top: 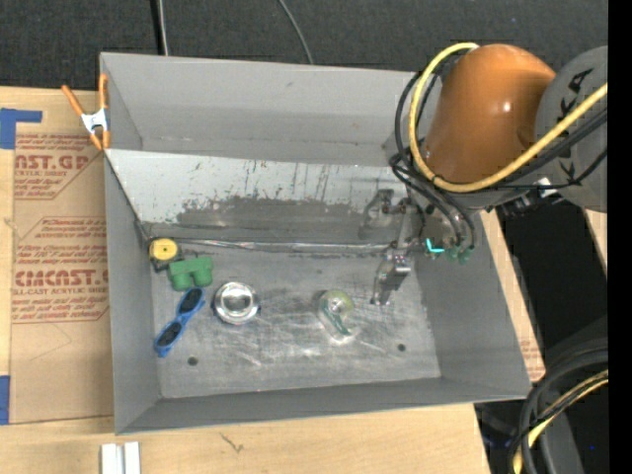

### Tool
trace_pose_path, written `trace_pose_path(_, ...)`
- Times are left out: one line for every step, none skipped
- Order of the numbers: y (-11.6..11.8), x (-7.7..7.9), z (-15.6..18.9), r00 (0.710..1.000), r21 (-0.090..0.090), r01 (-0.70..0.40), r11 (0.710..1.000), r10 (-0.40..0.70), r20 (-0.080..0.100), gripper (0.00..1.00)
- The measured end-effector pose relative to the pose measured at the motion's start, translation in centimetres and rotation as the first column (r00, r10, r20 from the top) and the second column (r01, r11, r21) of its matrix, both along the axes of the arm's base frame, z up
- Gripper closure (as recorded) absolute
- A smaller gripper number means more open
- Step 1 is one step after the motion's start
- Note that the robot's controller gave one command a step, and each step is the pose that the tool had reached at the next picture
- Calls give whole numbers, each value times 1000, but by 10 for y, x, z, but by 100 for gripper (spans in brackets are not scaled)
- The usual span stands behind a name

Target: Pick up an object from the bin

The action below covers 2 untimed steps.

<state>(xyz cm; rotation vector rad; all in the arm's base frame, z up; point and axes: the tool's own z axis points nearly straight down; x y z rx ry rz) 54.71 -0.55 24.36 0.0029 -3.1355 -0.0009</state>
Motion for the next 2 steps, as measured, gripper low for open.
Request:
trace_pose_path(41,-32,-173,995,-2,-98,995,98,18,0)
trace_pose_path(140,-41,-171,938,-1,-347,938,346,14,0)
